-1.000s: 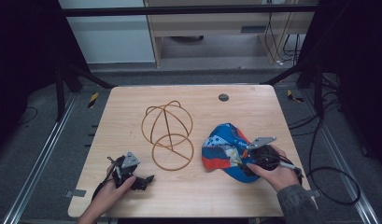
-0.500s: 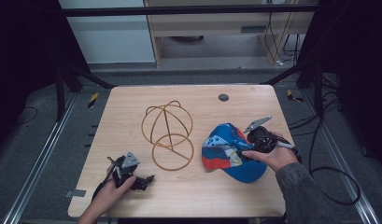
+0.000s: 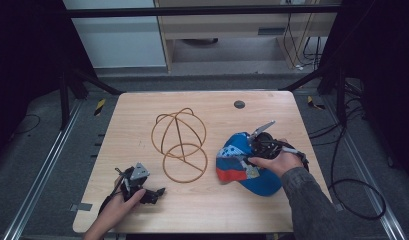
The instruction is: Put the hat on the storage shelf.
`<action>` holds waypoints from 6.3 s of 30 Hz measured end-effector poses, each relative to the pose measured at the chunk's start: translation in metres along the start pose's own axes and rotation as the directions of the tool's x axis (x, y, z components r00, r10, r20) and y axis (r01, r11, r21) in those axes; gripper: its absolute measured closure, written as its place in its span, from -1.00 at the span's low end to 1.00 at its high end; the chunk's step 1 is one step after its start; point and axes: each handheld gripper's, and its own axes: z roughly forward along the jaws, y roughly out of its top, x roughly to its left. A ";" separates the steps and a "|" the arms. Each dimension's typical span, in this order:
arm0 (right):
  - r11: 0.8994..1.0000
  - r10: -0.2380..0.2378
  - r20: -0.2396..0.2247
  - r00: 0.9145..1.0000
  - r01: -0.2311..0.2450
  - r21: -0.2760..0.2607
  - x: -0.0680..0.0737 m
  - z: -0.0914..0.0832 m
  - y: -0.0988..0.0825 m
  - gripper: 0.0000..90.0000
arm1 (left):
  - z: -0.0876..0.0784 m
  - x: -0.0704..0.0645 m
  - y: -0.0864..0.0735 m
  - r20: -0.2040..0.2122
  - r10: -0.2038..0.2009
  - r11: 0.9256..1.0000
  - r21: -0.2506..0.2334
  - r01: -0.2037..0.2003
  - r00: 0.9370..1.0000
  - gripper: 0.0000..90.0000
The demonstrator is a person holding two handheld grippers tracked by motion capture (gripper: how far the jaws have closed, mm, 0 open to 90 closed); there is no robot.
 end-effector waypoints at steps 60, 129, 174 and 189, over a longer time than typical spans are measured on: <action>0.956 -0.081 0.030 0.996 0.086 -0.279 0.003 -0.160 0.061 1.00 | 0.000 0.000 0.000 0.002 0.003 1.000 -0.001 -0.003 1.000 -1.00; 0.900 -0.355 -0.021 0.935 0.335 -0.279 0.113 -0.082 0.242 0.99 | 0.000 0.000 0.001 0.005 0.009 1.000 0.000 -0.009 1.000 -1.00; 0.906 -0.352 -0.070 0.934 0.320 -0.276 0.120 -0.066 0.235 0.52 | 0.000 0.000 0.000 0.004 0.007 1.000 -0.002 -0.007 1.000 -1.00; 0.908 -0.311 -0.067 0.948 0.276 -0.314 0.115 -0.087 0.227 0.17 | 0.000 0.000 0.000 0.005 0.007 1.000 -0.001 -0.007 1.000 -1.00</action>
